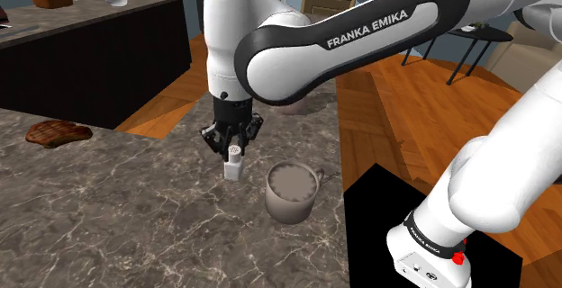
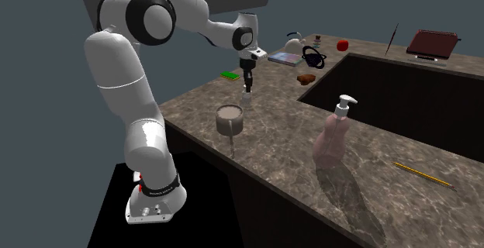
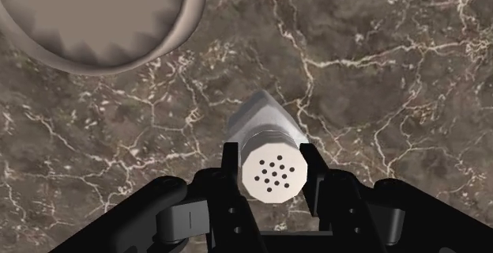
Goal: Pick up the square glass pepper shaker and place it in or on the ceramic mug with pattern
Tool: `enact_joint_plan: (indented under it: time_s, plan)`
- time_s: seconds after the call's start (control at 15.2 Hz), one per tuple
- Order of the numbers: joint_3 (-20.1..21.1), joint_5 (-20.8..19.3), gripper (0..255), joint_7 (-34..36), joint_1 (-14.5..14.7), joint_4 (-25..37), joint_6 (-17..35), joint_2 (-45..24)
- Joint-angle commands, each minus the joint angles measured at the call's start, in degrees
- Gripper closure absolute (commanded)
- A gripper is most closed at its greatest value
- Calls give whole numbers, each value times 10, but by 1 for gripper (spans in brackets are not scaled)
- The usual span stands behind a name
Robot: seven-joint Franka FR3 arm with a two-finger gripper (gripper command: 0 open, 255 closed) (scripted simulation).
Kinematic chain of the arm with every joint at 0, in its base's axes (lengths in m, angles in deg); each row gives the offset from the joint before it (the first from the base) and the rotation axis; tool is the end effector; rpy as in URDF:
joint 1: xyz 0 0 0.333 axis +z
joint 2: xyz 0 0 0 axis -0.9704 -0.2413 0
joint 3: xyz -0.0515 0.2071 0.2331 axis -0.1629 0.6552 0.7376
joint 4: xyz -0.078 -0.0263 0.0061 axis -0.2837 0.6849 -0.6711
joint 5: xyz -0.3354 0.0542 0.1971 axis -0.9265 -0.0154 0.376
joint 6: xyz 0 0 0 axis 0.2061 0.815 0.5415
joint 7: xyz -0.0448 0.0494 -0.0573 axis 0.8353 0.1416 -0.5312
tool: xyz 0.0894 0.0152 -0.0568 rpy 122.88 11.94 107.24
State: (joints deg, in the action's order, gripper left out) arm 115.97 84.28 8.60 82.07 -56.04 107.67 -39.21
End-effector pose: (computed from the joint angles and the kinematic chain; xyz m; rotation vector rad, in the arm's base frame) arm 0.4170 0.3353 0.4371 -3.1132 0.2032 -0.0335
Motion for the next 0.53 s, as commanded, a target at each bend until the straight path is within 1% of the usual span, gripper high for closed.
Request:
enact_joint_plan:
  time_s: [0.0, 0.46]
  plan:
    - [0, 4, 255, -2, 0, 8, -15, 7]
    - [-4, 12, 255, -8, -1, 48, -68, 24]
